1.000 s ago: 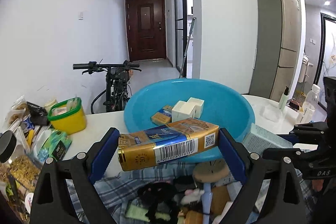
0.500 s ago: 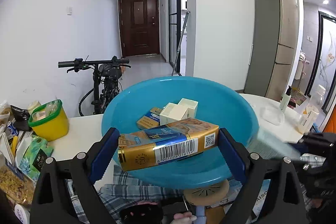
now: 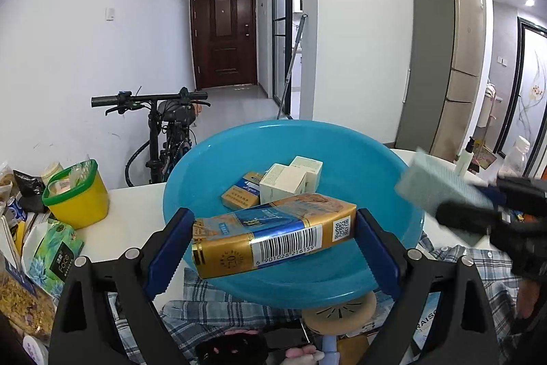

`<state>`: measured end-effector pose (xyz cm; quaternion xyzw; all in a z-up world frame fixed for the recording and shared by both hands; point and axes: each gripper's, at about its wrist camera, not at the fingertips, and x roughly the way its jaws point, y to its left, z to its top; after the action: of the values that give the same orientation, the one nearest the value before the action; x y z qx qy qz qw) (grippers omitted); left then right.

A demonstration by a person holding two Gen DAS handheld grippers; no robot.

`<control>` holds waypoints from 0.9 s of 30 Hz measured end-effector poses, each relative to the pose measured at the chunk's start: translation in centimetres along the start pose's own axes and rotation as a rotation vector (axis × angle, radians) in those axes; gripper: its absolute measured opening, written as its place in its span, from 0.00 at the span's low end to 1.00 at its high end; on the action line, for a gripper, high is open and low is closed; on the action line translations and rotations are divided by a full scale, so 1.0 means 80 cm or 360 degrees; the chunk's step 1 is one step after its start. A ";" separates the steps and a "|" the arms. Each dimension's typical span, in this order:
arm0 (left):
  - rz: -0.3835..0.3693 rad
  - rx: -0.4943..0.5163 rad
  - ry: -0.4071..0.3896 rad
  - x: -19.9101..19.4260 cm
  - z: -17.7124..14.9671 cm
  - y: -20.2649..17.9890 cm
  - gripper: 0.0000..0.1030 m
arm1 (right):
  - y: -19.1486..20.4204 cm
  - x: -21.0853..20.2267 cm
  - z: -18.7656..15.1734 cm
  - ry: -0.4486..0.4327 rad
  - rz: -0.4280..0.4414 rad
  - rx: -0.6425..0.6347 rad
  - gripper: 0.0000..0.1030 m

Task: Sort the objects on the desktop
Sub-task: 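Lift the gold-blue can and grey-blue box and carry both over the basin, then open the left gripper to drop the gold-blue can into the basin while the right holds the grey-blue box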

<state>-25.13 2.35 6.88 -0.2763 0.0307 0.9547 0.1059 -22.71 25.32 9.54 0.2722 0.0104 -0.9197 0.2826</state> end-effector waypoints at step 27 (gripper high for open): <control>0.0039 -0.0019 -0.0016 0.004 0.016 0.026 0.92 | -0.007 0.052 0.048 0.0061 -0.0033 -0.0034 0.26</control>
<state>-26.47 0.54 7.78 -0.2717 0.0279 0.9575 0.0926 -27.77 23.02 10.60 0.2867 0.0285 -0.9171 0.2756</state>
